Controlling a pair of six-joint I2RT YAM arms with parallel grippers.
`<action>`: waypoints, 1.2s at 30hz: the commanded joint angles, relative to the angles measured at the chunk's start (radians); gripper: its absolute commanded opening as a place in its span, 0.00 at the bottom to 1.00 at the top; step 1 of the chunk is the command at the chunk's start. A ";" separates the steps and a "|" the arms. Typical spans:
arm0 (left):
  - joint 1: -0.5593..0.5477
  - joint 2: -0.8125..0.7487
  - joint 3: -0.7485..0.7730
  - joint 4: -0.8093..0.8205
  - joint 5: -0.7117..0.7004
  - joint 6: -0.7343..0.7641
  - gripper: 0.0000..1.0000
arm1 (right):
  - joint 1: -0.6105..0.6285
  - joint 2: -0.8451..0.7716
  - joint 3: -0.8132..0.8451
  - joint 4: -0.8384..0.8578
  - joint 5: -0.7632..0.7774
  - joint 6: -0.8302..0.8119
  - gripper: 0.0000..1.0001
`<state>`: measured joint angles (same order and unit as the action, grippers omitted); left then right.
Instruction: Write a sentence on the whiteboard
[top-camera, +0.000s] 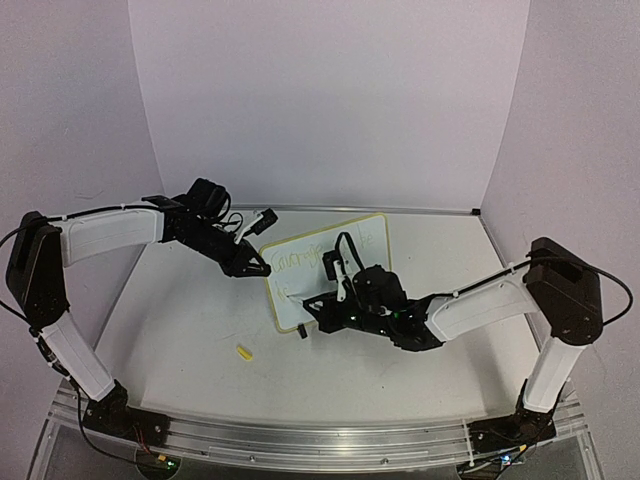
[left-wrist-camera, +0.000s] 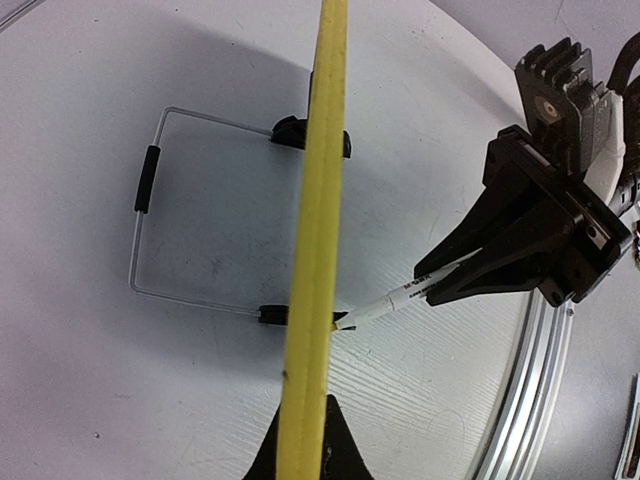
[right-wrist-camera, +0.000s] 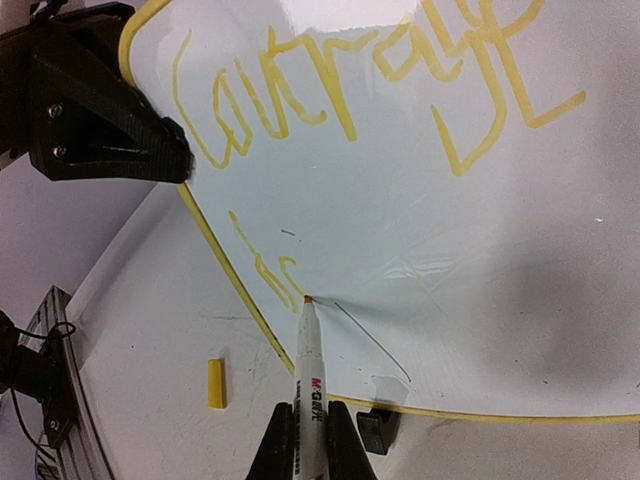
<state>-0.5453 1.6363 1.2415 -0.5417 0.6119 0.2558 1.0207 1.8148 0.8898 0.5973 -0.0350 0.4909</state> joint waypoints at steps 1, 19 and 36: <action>-0.005 0.016 0.003 -0.048 -0.130 0.055 0.00 | -0.007 -0.041 0.015 -0.025 0.085 -0.013 0.00; -0.005 0.014 0.003 -0.049 -0.131 0.055 0.00 | -0.007 -0.032 0.077 -0.029 0.044 -0.042 0.00; -0.005 0.016 0.003 -0.049 -0.131 0.055 0.00 | -0.008 -0.079 0.035 -0.010 -0.003 -0.049 0.00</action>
<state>-0.5472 1.6363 1.2415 -0.5415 0.6094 0.2539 1.0212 1.7935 0.9416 0.5494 -0.0294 0.4578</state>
